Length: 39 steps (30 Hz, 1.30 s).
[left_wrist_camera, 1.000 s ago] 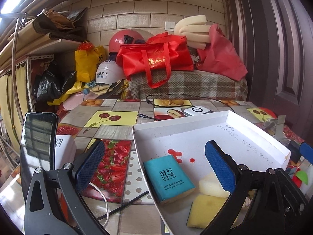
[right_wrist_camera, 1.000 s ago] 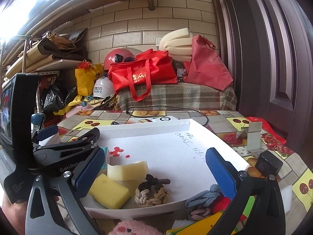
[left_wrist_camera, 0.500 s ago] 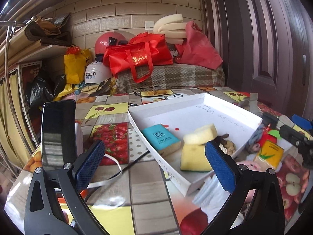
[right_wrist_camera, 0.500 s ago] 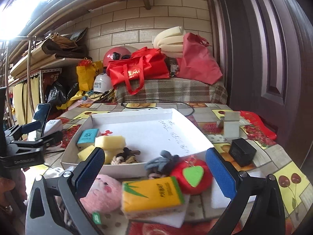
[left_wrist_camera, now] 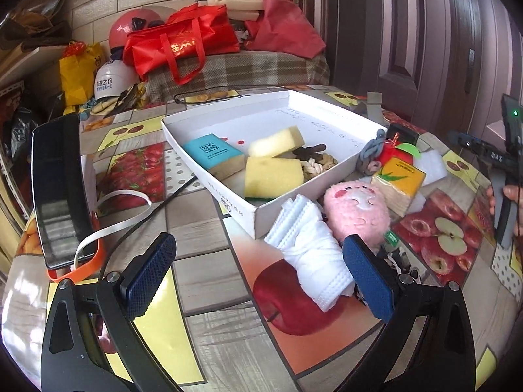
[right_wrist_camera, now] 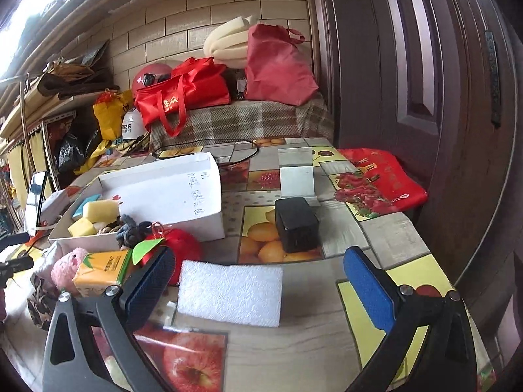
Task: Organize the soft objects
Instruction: 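Withdraw both open grippers from the box toward the remaining items, then grasp the white cloth with the left gripper while the right gripper grasps the white foam sheet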
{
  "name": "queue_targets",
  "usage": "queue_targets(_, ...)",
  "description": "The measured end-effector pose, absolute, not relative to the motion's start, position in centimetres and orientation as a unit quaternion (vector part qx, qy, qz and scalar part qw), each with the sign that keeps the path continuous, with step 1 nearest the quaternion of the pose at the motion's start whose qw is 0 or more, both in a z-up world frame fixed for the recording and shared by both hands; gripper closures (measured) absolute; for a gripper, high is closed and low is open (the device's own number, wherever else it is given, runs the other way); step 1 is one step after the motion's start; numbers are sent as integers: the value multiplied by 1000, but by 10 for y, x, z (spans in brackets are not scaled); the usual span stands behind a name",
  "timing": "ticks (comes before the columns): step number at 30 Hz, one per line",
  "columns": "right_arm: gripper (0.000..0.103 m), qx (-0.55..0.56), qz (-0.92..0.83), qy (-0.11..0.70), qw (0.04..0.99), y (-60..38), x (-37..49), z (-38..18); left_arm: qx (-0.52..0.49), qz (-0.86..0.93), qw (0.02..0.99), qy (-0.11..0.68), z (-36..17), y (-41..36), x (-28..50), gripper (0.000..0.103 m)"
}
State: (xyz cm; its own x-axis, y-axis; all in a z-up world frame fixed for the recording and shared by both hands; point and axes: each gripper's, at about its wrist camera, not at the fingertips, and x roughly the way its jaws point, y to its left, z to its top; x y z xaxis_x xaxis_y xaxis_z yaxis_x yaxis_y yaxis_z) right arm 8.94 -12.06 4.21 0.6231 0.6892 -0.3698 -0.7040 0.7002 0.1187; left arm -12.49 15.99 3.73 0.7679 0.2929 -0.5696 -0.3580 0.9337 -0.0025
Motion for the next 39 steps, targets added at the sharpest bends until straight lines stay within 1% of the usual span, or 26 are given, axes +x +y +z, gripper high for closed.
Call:
queue_targets(4, 0, 21, 458, 256, 851, -99, 123, 35, -36, 154, 943, 292, 40, 152, -125, 0)
queue_targets(8, 0, 6, 503, 300, 811, -69, 138, 28, -31, 137, 941, 308, 37, 150, -119, 0)
queue_targets(11, 0, -20, 523, 336, 783, -60, 134, 18, -36, 131, 934, 332, 32, 152, -110, 1)
queue_targets(12, 0, -28, 526, 349, 775, -60, 130, 14, -39, 130, 932, 337, 30, 153, -108, 3)
queue_targets(15, 0, -37, 543, 386, 745, -72, 109, 0, -46, 128, 930, 341, 28, 156, -108, 4)
queue_targets(17, 0, -37, 552, 383, 739, -85, 90, 1, -45, 129, 930, 341, 28, 156, -108, 4)
queue_targets(20, 0, -77, 534, 342, 770, -94, 69, 9, -37, 129, 929, 346, 28, 154, -106, 4)
queue_targets(21, 0, -91, 530, 330, 776, -92, 65, 11, -34, 129, 928, 348, 28, 153, -106, 7)
queue_targets(22, 0, -104, 526, 320, 781, -90, 63, 13, -30, 130, 928, 349, 28, 152, -105, 8)
queue_targets(23, 0, -115, 522, 316, 784, -86, 64, 13, -28, 132, 928, 349, 28, 150, -105, 8)
queue_targets(25, 0, -132, 514, 320, 785, -75, 68, 10, -26, 133, 929, 345, 29, 149, -106, 13)
queue_targets(26, 2, -140, 511, 323, 784, -70, 69, 8, -27, 133, 929, 344, 29, 150, -107, 18)
queue_targets(27, 5, -149, 509, 325, 783, -66, 68, 6, -28, 134, 928, 346, 29, 150, -106, 19)
queue_targets(29, 21, -170, 497, 323, 787, -61, 65, 4, -30, 133, 925, 355, 26, 151, -103, 19)
queue_targets(31, 29, -187, 488, 323, 789, -58, 63, 2, -29, 133, 918, 373, 21, 152, -97, 21)
queue_targets(32, 31, -193, 483, 324, 790, -57, 62, 0, -28, 131, 913, 385, 17, 152, -93, 26)
queue_targets(33, 31, -199, 478, 324, 792, -56, 62, -1, -27, 131, 908, 397, 14, 152, -90, 35)
queue_targets(34, 37, -203, 475, 322, 794, -56, 61, -1, -29, 130, 904, 406, 11, 153, -87, 43)
queue_targets(35, 51, -204, 476, 318, 794, -56, 60, 0, -36, 121, 906, 403, 11, 154, -88, 63)
queue_targets(36, 51, -202, 477, 317, 794, -57, 59, 1, -42, 116, 908, 400, 12, 155, -89, 74)
queue_targets(39, 51, -192, 481, 309, 797, -66, 51, 3, -45, 121, 919, 373, 20, 155, -99, 74)
